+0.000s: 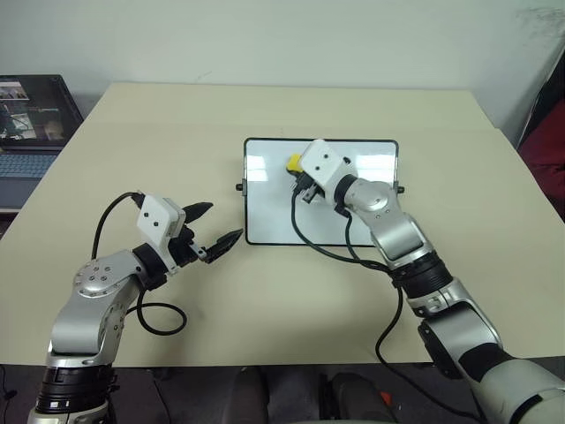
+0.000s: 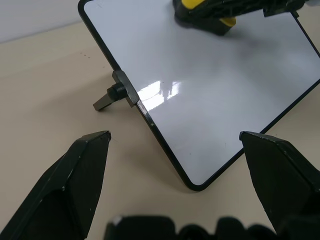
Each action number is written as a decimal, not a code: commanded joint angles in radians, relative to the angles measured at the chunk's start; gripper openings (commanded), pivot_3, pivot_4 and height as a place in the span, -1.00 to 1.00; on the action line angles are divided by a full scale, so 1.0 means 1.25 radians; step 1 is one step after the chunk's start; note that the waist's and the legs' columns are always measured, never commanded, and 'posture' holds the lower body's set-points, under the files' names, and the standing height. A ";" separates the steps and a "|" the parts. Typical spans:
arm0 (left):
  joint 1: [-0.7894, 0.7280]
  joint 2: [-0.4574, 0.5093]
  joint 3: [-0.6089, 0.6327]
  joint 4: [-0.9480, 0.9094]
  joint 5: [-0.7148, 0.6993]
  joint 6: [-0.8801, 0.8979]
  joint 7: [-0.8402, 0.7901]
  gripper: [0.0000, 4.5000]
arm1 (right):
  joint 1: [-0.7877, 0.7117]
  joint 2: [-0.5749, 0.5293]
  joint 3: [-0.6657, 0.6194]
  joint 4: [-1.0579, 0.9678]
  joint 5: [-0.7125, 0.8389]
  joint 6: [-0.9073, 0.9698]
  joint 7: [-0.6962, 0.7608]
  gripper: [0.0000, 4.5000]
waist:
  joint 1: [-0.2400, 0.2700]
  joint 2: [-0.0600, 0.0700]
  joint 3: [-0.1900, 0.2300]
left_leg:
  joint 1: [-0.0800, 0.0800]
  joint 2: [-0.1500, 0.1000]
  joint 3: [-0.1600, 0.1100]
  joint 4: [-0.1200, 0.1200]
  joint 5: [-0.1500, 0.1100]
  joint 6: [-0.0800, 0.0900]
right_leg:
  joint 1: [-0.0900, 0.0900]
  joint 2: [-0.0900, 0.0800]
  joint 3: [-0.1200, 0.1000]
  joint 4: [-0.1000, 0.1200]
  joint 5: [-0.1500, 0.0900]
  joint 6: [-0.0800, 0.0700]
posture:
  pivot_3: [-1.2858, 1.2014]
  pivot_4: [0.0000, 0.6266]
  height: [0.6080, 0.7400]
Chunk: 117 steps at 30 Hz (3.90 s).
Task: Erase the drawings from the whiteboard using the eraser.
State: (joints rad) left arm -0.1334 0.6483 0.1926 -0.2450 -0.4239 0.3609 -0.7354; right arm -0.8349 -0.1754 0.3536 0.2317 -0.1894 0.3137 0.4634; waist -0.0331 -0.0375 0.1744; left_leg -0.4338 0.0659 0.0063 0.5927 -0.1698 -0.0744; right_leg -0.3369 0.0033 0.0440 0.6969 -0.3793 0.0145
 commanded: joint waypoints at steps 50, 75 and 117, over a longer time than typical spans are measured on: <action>-0.094 -0.031 -0.171 -0.114 -0.064 -0.023 -0.218 1.00 | 0.455 -0.272 -0.532 -0.361 0.290 0.485 -0.093 -0.56 | 0.001 0.001 0.000 | 0.001 -0.001 0.004 0.001 0.000 0.000 | 0.002 0.004 0.002 0.000 0.000 0.000 | 0.03 -0.52 1.00; -0.183 -0.054 -0.275 -0.075 -0.084 -0.027 -0.401 1.00 | 0.443 -0.224 -0.611 -0.383 0.386 0.598 -0.148 0.02 | 0.001 0.001 0.000 | 0.001 -0.001 0.004 0.002 0.000 0.000 | 0.002 0.005 0.002 0.000 0.000 0.000 | 0.03 -0.52 1.00; 0.239 -0.256 0.150 -0.101 0.102 -0.201 0.340 1.00 | 0.972 0.054 -0.308 -0.468 0.308 -0.377 -0.093 1.00 | 0.005 -0.002 -0.004 | 0.003 0.000 0.000 0.002 0.000 0.000 | 0.005 0.003 0.000 0.001 0.000 0.000 | 0.03 -0.52 1.00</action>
State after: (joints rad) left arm 0.1771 0.3109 0.3611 -0.3486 -0.2902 0.1388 -0.2950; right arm 0.3823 -0.1048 -0.0266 -0.3473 0.1990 -0.1221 0.3471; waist -0.0275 -0.0402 0.1691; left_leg -0.4306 0.0657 0.0059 0.5948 -0.1696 -0.0745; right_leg -0.3313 0.0071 0.0441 0.6976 -0.3796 0.0148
